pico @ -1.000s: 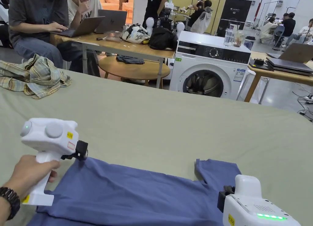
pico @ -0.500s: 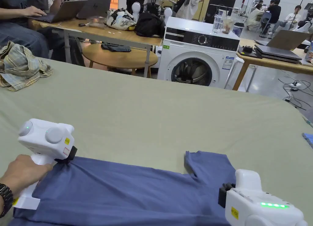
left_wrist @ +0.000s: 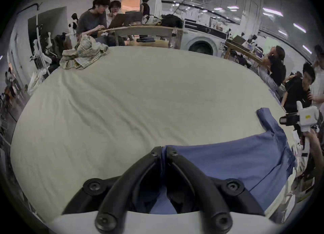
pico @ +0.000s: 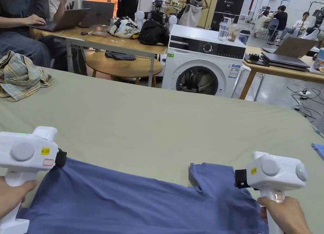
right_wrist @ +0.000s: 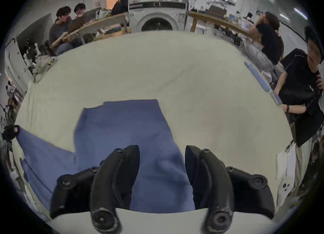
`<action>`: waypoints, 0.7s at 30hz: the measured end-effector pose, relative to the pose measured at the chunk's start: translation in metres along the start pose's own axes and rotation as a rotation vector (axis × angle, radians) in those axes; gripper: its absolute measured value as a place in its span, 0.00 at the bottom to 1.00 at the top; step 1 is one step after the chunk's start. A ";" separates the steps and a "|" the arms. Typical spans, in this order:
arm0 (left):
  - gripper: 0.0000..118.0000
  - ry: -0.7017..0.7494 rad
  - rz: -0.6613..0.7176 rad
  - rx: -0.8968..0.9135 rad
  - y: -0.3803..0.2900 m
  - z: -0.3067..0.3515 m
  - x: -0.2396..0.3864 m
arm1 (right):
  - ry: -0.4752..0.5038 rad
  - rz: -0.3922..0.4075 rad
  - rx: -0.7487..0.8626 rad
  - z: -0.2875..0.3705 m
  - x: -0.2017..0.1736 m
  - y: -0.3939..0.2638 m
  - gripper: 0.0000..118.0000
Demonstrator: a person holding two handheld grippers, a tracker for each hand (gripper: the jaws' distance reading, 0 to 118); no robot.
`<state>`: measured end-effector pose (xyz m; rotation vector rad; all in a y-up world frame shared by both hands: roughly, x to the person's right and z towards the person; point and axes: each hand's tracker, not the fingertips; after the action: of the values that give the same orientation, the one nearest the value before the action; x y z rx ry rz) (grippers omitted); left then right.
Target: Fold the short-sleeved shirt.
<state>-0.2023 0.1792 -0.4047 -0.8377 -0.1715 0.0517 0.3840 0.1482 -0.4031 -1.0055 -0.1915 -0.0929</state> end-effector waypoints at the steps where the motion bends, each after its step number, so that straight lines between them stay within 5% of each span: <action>1: 0.00 0.005 0.005 -0.004 -0.001 0.001 0.000 | 0.002 -0.001 -0.025 -0.008 0.002 0.001 0.47; 7: 0.00 0.003 0.032 0.002 -0.007 0.003 -0.003 | 0.033 -0.029 -0.150 -0.044 0.017 0.001 0.42; 11: 0.00 0.009 0.029 -0.007 -0.008 0.000 -0.002 | 0.016 0.005 -0.104 -0.038 0.008 -0.006 0.00; 14: 0.00 0.010 0.041 -0.009 -0.010 -0.002 -0.001 | 0.026 0.041 -0.082 -0.034 0.005 -0.008 0.00; 21: 0.00 -0.002 0.043 0.012 -0.012 0.012 -0.002 | 0.082 -0.018 0.066 0.034 0.013 -0.020 0.00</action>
<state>-0.2069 0.1793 -0.3880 -0.8297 -0.1546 0.0934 0.3898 0.1665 -0.3665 -0.9329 -0.1278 -0.1429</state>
